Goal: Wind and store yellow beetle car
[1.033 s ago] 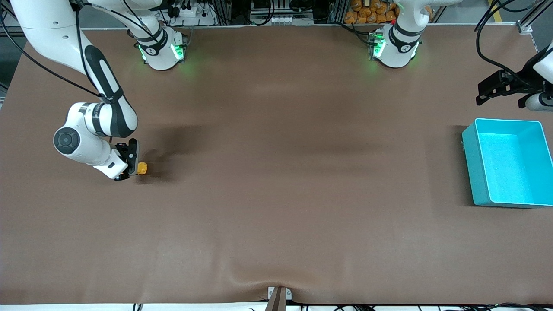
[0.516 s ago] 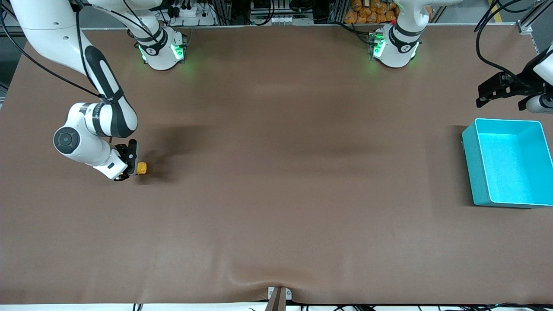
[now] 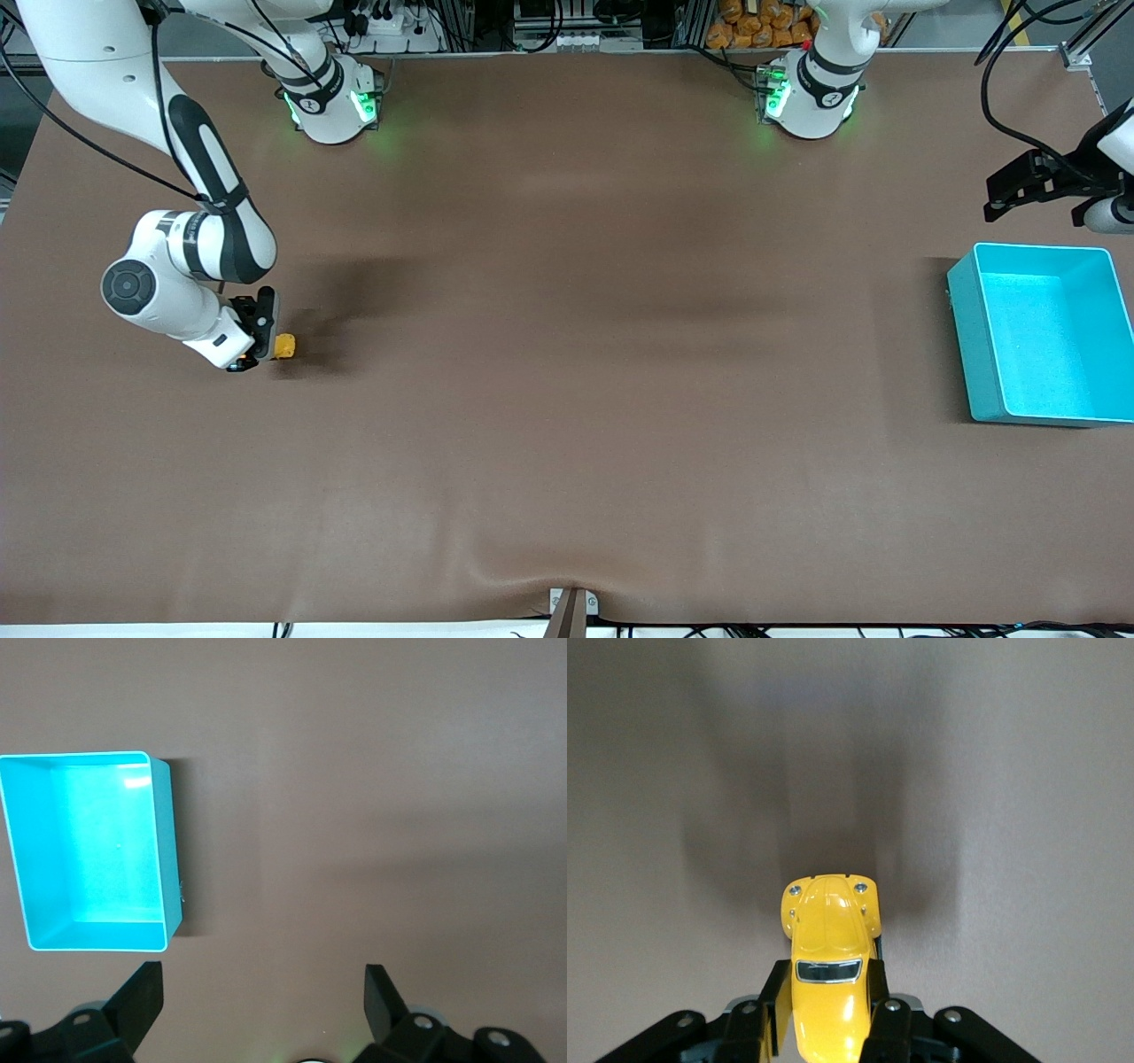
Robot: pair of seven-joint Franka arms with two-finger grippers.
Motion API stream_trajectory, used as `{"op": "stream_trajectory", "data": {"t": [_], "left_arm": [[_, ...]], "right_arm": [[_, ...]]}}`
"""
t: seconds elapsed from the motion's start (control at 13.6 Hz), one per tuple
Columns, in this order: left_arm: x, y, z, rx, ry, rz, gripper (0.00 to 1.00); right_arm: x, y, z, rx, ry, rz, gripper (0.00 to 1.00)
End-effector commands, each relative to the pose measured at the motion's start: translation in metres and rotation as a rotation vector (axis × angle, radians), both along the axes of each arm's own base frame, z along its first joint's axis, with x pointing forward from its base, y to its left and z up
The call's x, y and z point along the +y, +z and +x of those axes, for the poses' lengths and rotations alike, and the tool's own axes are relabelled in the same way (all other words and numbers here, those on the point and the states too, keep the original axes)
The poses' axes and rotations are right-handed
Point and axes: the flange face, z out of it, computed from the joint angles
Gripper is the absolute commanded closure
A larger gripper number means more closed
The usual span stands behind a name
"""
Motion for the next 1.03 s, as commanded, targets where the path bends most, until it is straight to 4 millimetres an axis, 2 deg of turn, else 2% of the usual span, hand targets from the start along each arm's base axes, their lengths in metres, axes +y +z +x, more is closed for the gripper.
{"op": "stream_trajectory", "data": {"t": [0.0,0.37,0.52,0.66,0.96], "left_arm": [[0.006,0.007,-0.004,-0.011,-0.004,0.022,0.00],[0.008,0.003,-0.006,0.019,0.001,0.023,0.00],[0.009,0.001,-0.005,0.025,0.008,0.023,0.00],[0.018,0.001,-0.005,0.024,0.025,0.023,0.00],[0.018,0.000,-0.005,0.027,0.027,0.023,0.00]], "right_arm": [[-0.024,-0.016,0.003,0.003,0.006,-0.001,0.64],[-0.057,-0.014,0.008,-0.008,0.036,0.002,0.64],[-0.074,-0.017,0.007,-0.005,0.022,0.002,0.64],[-0.084,-0.016,0.006,-0.006,0.011,0.001,0.64],[-0.107,-0.020,0.002,0.000,-0.021,0.002,0.64]]}}
